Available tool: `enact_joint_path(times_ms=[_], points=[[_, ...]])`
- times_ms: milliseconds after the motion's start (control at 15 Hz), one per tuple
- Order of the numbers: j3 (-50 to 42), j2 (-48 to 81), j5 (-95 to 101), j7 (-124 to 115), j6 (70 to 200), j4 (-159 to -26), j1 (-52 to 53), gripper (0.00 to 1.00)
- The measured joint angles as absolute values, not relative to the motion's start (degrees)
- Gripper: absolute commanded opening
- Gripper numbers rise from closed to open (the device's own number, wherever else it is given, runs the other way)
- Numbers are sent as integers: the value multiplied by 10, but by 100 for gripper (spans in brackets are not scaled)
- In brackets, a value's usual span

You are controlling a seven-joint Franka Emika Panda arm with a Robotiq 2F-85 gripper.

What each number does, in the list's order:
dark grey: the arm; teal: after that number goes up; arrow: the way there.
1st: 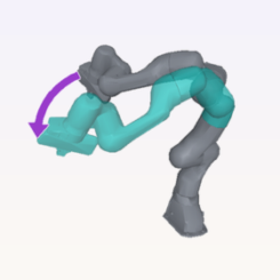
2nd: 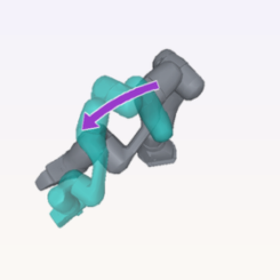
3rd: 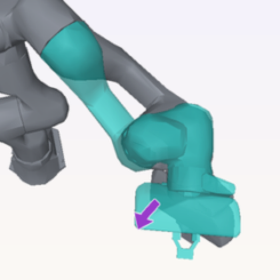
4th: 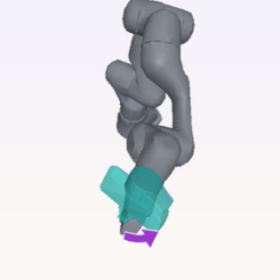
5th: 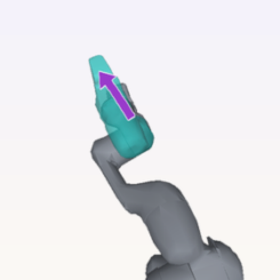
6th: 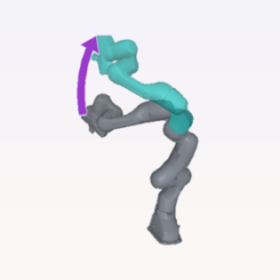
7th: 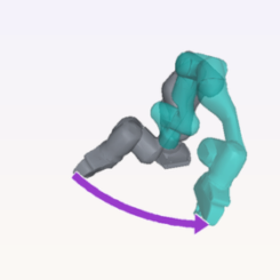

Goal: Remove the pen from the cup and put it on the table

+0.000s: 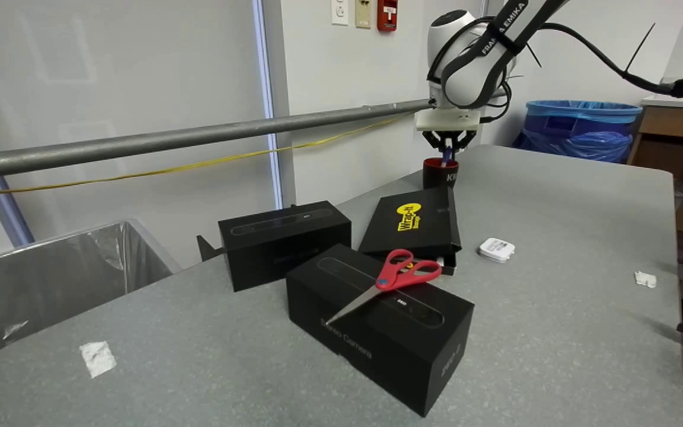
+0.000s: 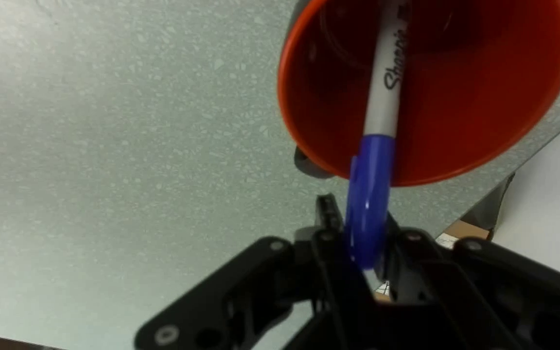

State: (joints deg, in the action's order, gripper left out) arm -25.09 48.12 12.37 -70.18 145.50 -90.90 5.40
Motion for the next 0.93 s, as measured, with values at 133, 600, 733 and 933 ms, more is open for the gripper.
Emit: enact_joint_path(times_ms=[133, 600, 733, 933], points=[[-251, 484, 124, -702, 1447, -902, 54, 1], [-250, 484, 124, -702, 1440, -894, 54, 1], [-250, 474, 124, -702, 1442, -896, 54, 1], [-254, 442, 124, -702, 1455, -907, 54, 1]])
